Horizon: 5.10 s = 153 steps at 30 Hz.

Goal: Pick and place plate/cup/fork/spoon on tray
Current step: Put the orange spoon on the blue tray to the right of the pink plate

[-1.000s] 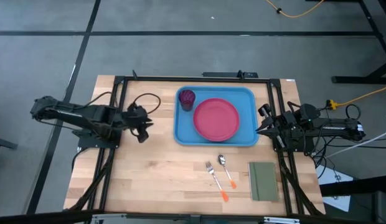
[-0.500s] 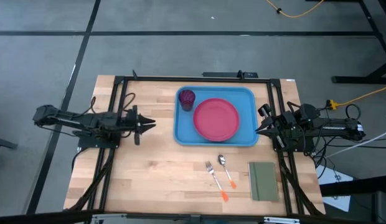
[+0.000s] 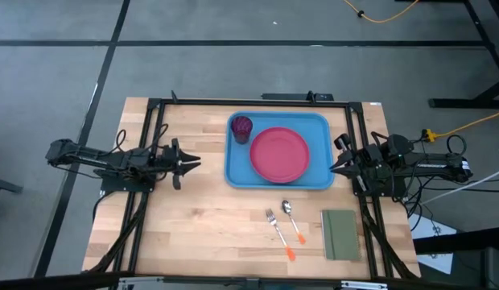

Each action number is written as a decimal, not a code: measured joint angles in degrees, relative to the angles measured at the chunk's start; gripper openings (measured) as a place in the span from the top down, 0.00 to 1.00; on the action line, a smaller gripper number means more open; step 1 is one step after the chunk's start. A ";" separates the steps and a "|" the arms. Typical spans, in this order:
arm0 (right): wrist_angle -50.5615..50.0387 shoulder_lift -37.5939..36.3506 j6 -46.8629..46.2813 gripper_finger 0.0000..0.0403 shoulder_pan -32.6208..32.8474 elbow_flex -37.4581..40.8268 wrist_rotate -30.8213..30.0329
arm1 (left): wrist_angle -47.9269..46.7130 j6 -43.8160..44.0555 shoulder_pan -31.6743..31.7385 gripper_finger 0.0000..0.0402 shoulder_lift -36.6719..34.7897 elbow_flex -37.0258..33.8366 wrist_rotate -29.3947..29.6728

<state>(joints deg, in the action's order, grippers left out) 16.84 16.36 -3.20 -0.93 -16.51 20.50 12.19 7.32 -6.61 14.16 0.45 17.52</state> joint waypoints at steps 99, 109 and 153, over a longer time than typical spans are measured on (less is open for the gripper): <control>-59.39 82.75 -60.36 0.91 27.28 -51.39 -17.62 | -0.10 -9.36 -0.02 0.79 0.02 0.00 -0.44; -62.32 82.75 -67.07 0.91 28.54 -51.41 -22.67 | -0.11 -9.37 -0.02 0.79 0.02 0.00 -0.44; -59.92 90.95 -78.65 0.66 29.43 -50.56 -24.48 | -0.09 -9.38 -0.02 0.79 0.02 0.00 -0.44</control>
<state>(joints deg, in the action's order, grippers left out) -43.08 107.31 -81.85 28.50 -67.07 -3.98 12.10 -2.07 -6.63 14.17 0.45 17.08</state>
